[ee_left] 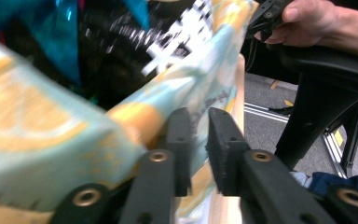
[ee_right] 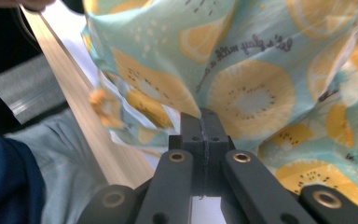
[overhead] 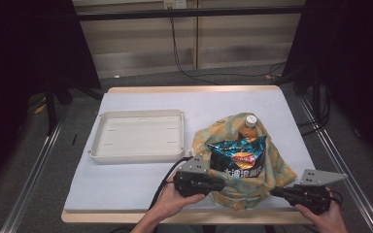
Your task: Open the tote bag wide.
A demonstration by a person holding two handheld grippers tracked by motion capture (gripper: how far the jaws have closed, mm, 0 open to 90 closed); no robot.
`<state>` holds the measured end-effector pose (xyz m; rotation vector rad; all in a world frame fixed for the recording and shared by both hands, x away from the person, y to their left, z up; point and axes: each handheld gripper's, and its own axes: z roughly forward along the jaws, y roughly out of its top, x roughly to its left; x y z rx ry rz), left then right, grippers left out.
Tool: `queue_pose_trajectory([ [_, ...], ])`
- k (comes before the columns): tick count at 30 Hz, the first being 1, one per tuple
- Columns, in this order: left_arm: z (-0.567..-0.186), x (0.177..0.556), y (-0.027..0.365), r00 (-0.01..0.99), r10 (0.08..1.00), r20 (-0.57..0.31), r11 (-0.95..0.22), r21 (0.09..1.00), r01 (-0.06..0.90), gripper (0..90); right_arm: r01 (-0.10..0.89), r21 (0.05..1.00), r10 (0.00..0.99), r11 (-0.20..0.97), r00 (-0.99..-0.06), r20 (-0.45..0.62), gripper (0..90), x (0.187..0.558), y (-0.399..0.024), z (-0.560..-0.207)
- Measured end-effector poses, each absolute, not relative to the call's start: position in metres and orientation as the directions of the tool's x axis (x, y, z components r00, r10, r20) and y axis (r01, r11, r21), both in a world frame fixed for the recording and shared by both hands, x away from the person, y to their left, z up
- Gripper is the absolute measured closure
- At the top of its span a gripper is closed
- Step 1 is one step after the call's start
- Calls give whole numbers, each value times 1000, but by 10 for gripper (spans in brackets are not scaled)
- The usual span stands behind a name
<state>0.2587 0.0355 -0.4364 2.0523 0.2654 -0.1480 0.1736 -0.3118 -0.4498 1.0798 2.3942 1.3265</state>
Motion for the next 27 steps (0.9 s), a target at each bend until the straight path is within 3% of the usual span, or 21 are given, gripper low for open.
queue_pose_trajectory([
  [8,-443,259,39,965,141,-219,-484,835,260,826,526,728,671,440,-731,123,900,183,-299,-462],
  [10,-437,257,43,968,140,-210,-473,844,251,795,518,744,666,422,-734,133,887,181,-302,-459],
  [14,-424,255,50,969,137,-207,-430,869,246,766,493,786,675,373,-726,135,740,178,-309,-450],
  [17,-415,254,58,970,143,-196,-407,882,238,759,466,823,673,326,-725,144,688,175,-312,-438],
  [27,-390,263,84,955,227,-189,-268,931,248,702,364,885,662,291,-744,89,640,173,-316,-398],
])
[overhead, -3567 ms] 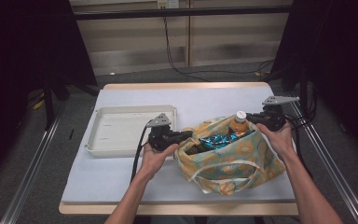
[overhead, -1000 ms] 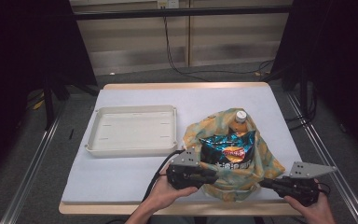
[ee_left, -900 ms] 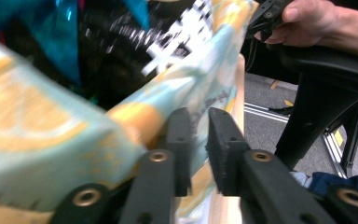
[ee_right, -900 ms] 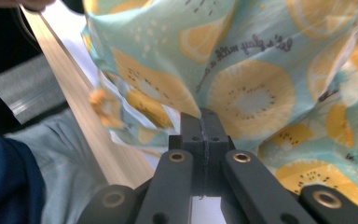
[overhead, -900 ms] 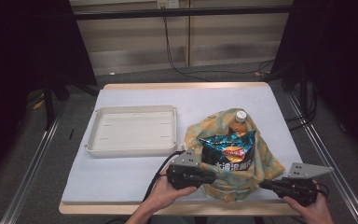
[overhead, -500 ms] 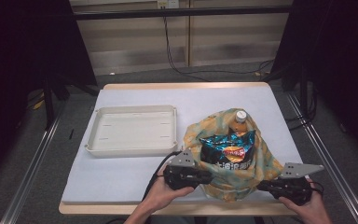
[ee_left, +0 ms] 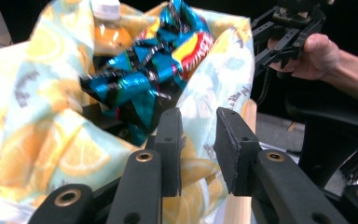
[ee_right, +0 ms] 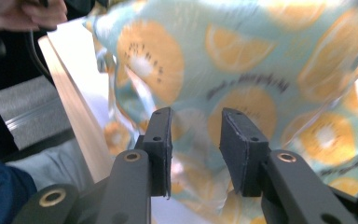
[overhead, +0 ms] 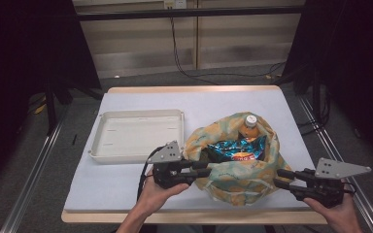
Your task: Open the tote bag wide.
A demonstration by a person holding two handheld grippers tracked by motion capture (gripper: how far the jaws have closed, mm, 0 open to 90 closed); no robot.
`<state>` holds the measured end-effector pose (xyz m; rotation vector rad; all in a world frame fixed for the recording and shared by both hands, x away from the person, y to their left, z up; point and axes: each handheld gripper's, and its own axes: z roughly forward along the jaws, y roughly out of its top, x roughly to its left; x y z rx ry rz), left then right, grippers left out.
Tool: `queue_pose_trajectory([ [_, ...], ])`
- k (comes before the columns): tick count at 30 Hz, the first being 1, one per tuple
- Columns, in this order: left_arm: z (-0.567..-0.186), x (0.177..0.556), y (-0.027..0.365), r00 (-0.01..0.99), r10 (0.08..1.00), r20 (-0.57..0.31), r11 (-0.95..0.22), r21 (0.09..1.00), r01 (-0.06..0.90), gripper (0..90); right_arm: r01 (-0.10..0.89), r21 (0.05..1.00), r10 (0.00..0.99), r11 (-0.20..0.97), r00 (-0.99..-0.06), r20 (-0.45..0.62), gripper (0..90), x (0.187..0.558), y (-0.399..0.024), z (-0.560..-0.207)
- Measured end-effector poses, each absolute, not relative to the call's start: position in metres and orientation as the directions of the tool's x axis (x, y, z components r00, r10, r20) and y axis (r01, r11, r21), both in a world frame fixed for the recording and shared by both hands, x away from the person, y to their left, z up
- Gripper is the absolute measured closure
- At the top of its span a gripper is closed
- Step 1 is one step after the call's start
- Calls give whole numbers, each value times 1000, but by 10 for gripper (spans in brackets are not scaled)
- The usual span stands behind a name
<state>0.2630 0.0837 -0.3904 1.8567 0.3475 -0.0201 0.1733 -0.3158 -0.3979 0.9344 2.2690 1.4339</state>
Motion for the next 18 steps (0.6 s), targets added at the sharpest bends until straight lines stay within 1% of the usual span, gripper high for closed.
queue_pose_trajectory([
  [1,-389,265,85,955,227,-192,-259,933,249,702,358,893,667,271,-739,94,634,173,-318,-393],
  [4,-384,269,91,948,254,-194,-228,940,254,693,349,899,673,265,-734,86,624,174,-321,-388],
  [6,-380,272,95,943,271,-192,-211,944,253,685,348,899,674,267,-734,84,612,175,-321,-387],
  [8,-378,275,99,932,297,-208,-189,944,271,665,349,900,679,260,-729,87,606,176,-321,-387],
  [10,-375,278,102,927,315,-202,-187,945,269,660,343,903,672,258,-735,87,603,176,-319,-387],
  [13,-372,280,108,924,323,-207,-172,947,272,649,338,905,675,258,-734,82,604,178,-318,-386],
  [15,-371,282,111,918,343,-198,-180,946,271,640,337,907,674,254,-734,84,601,178,-318,-386],
  [17,-373,284,110,915,351,-199,-193,941,279,611,335,909,676,250,-732,83,600,178,-318,-385],
  [18,-376,285,108,912,366,-185,-212,938,275,590,336,909,679,247,-729,85,600,177,-319,-385],
])
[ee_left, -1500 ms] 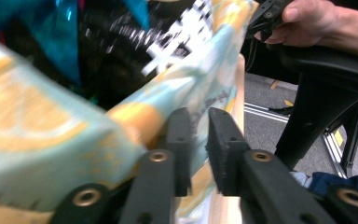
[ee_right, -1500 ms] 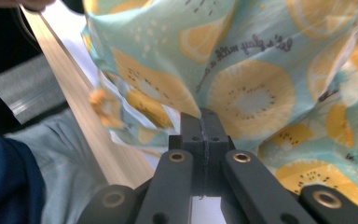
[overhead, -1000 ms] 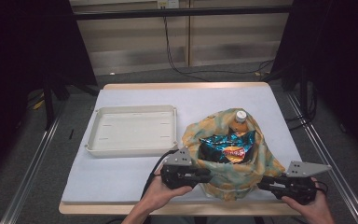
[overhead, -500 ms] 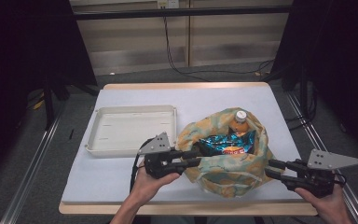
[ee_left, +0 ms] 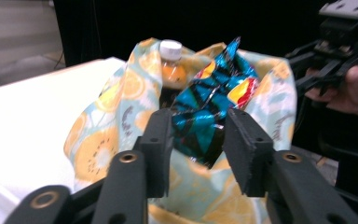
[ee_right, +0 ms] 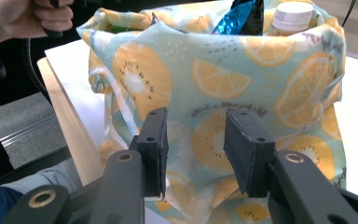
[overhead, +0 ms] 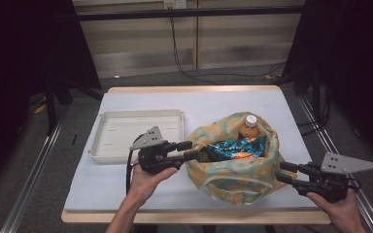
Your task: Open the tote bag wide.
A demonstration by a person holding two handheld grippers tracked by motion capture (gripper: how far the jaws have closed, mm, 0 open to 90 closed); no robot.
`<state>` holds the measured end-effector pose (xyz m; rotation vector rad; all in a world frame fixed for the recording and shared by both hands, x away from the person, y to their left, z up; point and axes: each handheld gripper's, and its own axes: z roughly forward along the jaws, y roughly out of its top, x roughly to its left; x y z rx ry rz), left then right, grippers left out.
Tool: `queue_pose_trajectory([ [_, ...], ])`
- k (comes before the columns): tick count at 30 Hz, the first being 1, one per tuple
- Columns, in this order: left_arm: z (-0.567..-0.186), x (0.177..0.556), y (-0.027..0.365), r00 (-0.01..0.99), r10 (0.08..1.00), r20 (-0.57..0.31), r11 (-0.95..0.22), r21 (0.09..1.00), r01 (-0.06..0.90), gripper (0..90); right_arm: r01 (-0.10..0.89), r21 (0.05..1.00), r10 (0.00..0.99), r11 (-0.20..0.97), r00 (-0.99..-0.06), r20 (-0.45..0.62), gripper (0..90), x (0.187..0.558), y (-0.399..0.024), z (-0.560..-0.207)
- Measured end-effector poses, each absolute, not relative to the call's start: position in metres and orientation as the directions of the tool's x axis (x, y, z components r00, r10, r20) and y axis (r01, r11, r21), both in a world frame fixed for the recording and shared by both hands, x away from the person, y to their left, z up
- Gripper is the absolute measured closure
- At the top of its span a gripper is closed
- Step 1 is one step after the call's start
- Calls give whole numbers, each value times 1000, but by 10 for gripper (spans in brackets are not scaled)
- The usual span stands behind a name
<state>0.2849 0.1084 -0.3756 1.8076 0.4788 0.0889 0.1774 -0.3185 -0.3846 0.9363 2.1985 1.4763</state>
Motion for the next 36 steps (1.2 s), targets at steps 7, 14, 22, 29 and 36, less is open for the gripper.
queue_pose_trajectory([
  [7,-393,291,103,894,416,-166,-289,908,303,419,329,912,678,245,-731,82,596,178,-317,-383],
  [14,-399,294,99,896,435,-89,-380,884,272,492,332,913,687,236,-722,85,595,181,-318,-385],
  [22,-402,299,107,895,417,-160,-332,890,314,891,333,912,687,239,-722,83,598,182,-317,-386],
  [29,-390,291,99,917,347,-198,-276,913,302,900,313,919,673,241,-736,74,583,183,-310,-381],
  [36,-383,286,87,931,314,-188,-270,922,277,900,261,944,651,201,-755,70,540,184,-300,-360],
])
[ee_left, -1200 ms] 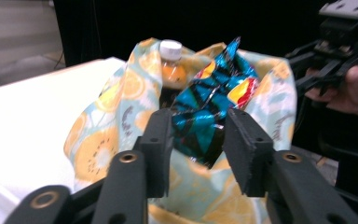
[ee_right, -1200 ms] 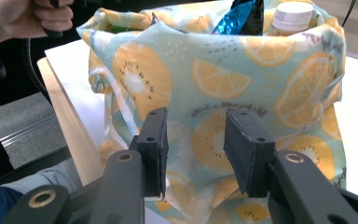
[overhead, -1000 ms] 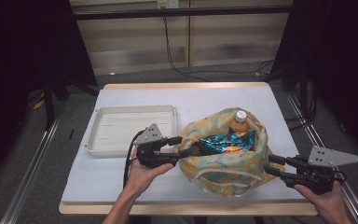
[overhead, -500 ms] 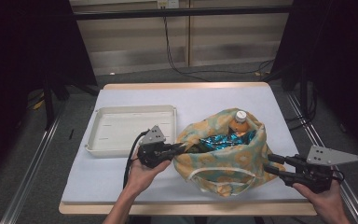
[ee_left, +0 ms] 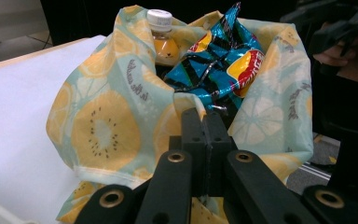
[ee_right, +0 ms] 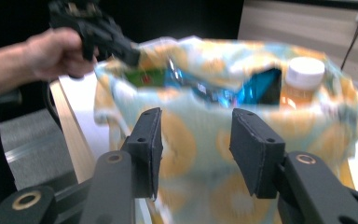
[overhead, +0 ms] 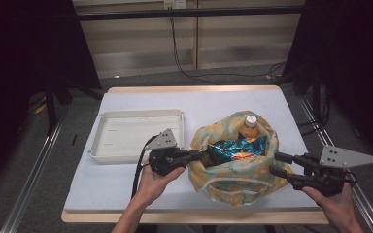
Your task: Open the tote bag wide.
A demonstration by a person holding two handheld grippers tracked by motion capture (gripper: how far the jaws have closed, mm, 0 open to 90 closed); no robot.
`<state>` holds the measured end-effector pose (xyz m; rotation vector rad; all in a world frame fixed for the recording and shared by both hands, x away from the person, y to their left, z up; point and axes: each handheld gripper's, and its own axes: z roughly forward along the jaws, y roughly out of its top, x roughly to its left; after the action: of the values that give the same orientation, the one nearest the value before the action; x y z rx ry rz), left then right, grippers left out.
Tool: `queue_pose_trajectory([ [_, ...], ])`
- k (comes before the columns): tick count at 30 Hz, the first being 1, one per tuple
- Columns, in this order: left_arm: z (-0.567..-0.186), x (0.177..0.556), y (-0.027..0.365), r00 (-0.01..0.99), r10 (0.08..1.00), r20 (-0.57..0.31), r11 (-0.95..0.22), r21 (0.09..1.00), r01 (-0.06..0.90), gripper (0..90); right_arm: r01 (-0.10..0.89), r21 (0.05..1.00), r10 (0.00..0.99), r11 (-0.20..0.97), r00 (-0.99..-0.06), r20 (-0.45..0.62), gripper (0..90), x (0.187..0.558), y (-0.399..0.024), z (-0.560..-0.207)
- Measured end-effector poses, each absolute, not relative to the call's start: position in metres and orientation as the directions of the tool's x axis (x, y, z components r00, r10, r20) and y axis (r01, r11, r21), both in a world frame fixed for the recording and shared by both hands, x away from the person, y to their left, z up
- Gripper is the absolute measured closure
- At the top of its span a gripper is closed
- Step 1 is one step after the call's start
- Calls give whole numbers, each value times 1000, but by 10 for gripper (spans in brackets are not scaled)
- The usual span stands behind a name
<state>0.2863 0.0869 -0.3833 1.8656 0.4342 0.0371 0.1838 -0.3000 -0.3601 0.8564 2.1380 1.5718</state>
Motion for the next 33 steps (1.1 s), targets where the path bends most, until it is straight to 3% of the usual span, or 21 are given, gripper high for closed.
queue_pose_trajectory([
  [2,-384,287,83,930,305,-206,-255,923,288,900,248,948,642,201,-764,63,564,188,-296,-354],
  [4,-384,287,75,935,290,-205,-261,923,283,900,243,947,626,212,-777,59,675,194,-290,-351],
  [9,-378,283,60,944,262,-199,-265,926,268,900,265,943,621,200,-779,88,707,209,-276,-353],
  [12,-377,281,61,943,264,-202,-250,930,269,900,260,948,620,185,-779,93,645,212,-275,-351],
  [15,-376,281,68,939,274,-208,-244,929,277,900,260,945,620,199,-780,84,517,212,-274,-348],
  [19,-376,283,80,927,313,-208,-230,930,287,891,282,932,617,227,-783,87,472,206,-273,-362],
  [20,-376,282,84,923,328,-200,-235,929,285,864,285,932,619,221,-780,92,472,204,-273,-365],
  [23,-376,281,93,908,374,-189,-239,926,291,647,273,938,616,213,-783,88,474,198,-273,-368],
  [33,-386,285,115,874,439,-209,-248,907,342,388,274,936,622,222,-779,80,544,186,-278,-368],
])
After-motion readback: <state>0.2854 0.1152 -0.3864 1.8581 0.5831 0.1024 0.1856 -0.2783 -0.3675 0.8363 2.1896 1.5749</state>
